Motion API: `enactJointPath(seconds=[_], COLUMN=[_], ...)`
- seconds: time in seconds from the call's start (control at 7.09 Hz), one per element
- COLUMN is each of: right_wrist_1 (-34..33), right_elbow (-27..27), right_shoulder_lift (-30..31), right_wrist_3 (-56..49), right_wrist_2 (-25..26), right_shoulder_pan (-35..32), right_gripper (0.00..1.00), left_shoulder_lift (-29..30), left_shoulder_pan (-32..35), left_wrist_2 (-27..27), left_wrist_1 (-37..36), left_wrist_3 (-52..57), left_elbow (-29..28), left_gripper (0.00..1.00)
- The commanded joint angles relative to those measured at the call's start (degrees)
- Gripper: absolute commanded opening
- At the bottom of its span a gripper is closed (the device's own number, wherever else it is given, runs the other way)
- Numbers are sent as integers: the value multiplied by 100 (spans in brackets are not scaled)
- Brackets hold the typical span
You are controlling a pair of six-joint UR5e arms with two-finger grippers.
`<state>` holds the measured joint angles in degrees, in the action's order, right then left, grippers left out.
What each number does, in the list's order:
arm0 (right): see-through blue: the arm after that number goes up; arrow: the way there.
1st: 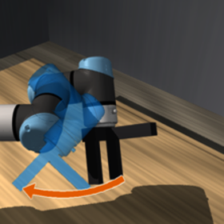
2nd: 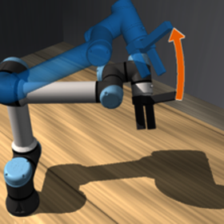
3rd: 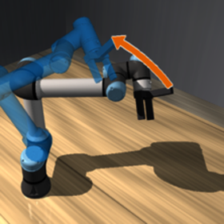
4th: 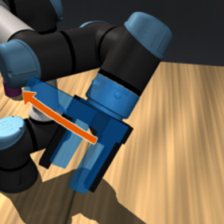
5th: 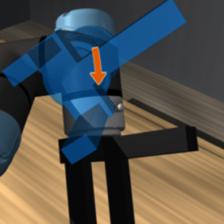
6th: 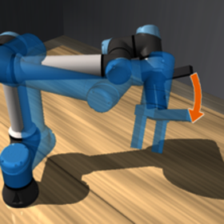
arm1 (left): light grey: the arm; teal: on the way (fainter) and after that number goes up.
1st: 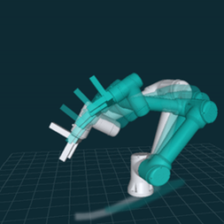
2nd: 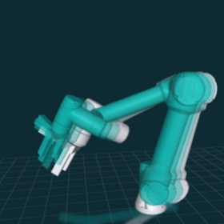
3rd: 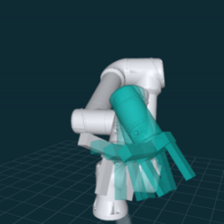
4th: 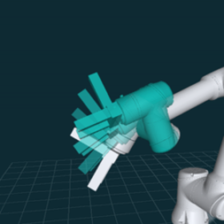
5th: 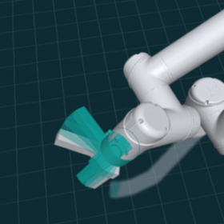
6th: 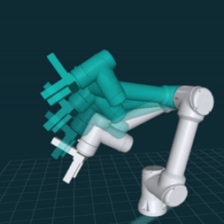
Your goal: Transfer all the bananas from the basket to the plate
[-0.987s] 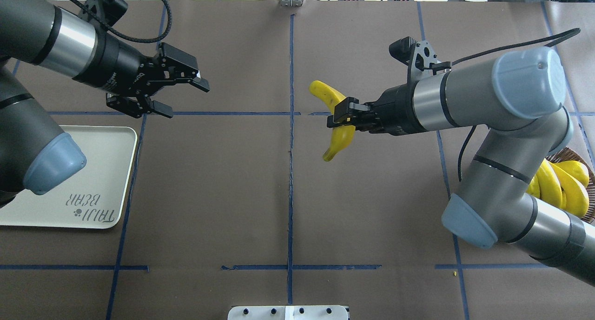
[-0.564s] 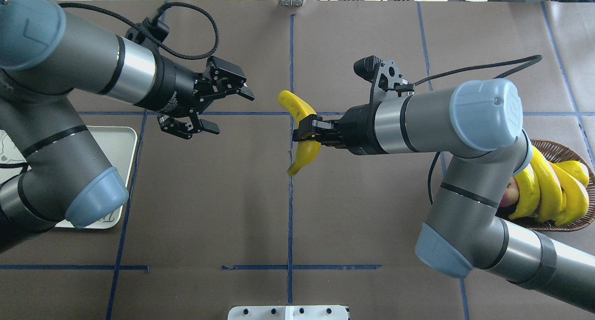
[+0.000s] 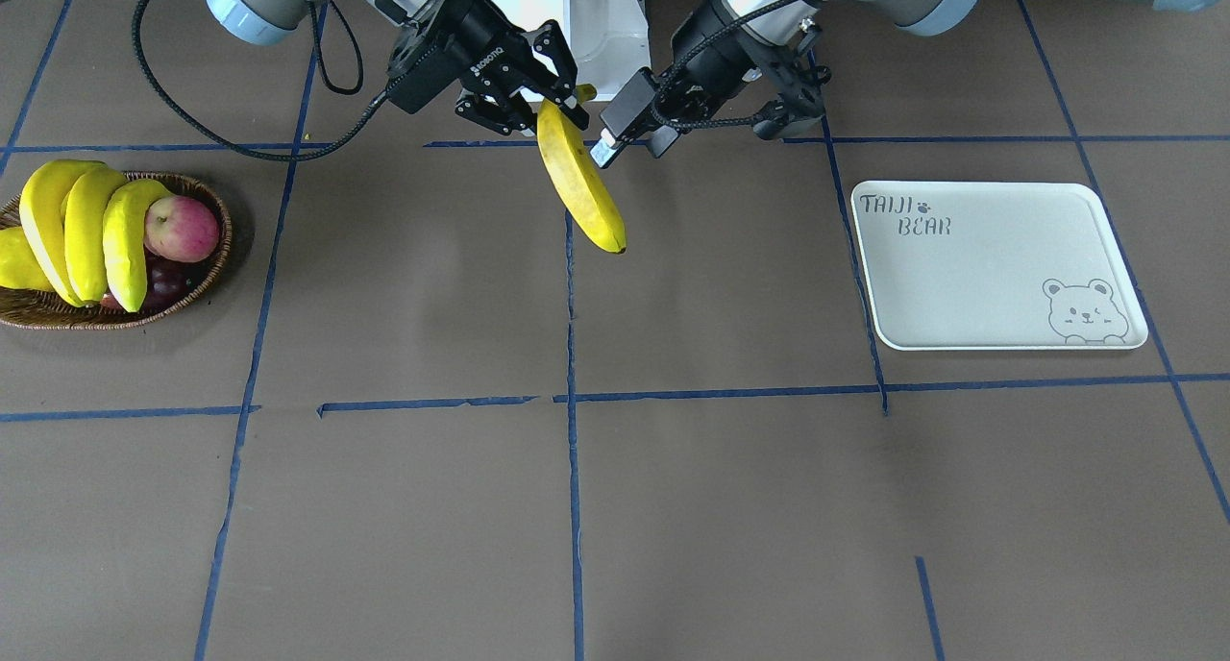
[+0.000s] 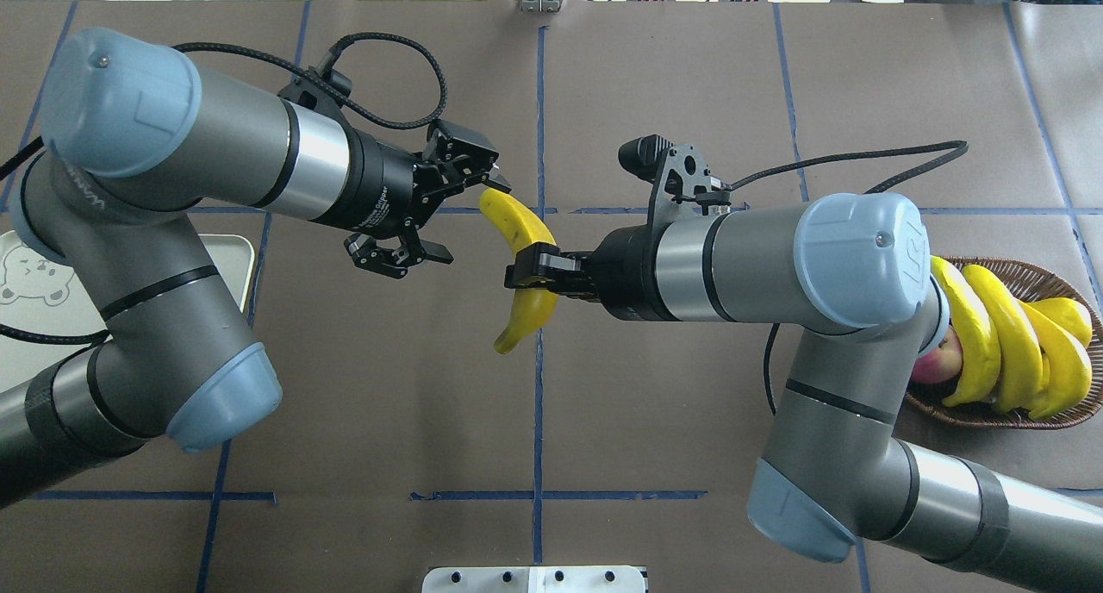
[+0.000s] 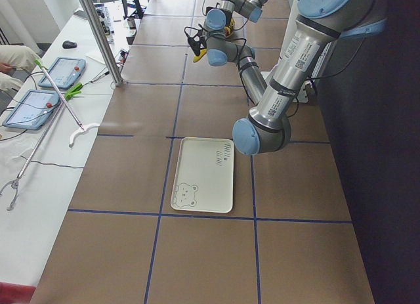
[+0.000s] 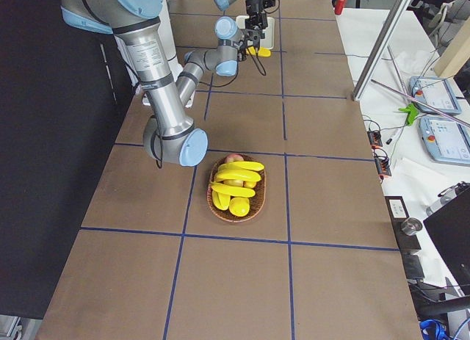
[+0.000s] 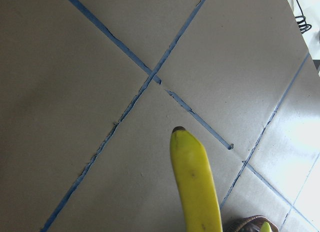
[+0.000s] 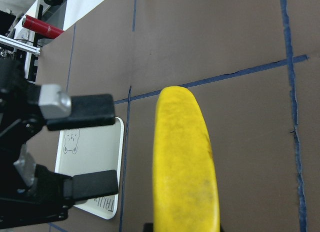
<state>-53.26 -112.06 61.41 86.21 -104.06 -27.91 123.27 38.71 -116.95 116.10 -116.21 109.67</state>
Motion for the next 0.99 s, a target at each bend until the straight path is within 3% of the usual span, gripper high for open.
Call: enactJointPath(seconds=[0.0, 0.56, 0.7, 0.85], right_wrist_1=[0, 0, 0, 0], right_elbow=[-17, -167, -167, -167], right_shoulder_lift=[-33, -41, -41, -41], right_wrist_3=[1, 1, 1, 1], right_wrist_2=[139, 378, 378, 378], right_shoulder_pan=[171, 348, 348, 348], right_gripper=[1, 1, 1, 1], left_shoulder_lift=[180, 171, 171, 128], left_shoulder_pan=[-12, -214, -232, -302], left_wrist_2=[5, 5, 14, 5], left_wrist_1=[26, 149, 149, 158], left_wrist_3=[-16, -7, -16, -7], left_elbow=[-243, -367, -367, -367], left_gripper=[99, 99, 96, 81])
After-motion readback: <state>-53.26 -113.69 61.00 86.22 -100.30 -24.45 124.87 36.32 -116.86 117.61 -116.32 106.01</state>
